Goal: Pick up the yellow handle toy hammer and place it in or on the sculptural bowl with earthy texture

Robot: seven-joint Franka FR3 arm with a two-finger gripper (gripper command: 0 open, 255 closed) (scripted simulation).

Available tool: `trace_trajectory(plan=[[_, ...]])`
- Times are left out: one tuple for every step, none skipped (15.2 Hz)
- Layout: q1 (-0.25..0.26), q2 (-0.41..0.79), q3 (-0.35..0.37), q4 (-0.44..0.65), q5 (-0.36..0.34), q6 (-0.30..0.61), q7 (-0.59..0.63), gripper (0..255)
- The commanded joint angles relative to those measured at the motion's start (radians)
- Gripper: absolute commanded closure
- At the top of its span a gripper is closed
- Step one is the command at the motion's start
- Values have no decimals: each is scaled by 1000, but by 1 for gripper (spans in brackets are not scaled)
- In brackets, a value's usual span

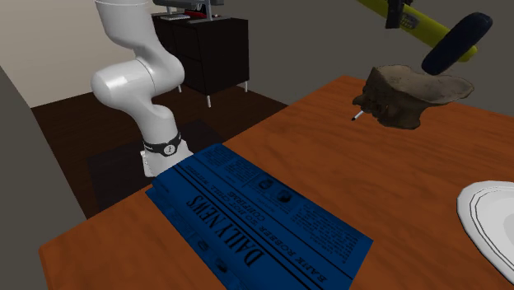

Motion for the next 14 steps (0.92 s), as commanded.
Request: trace_trajectory(plan=[[48, 97, 20, 116, -56, -39, 49, 255], [77, 145, 28, 176, -84, -61, 71, 255], [110, 195, 32, 242, -113, -86, 90, 255], [149, 249, 32, 317, -143, -114, 107, 255], [193, 308, 30, 404, -175, -148, 120, 255], [246, 377, 24, 511, -210, -190, 127, 255], [331, 486, 6, 698, -261, -264, 121, 255], [308, 454, 7, 625, -242, -226, 130, 255], [287, 431, 13, 569, -231, -196, 138, 255], [270, 412, 18, 521, -222, -169, 144, 255], [256, 396, 22, 479, -214, -144, 150, 255], [243, 382, 25, 440, -207, -121, 154, 255], [232, 369, 27, 405, -201, -99, 158, 255], [222, 358, 29, 373, -196, -78, 162, 255]])
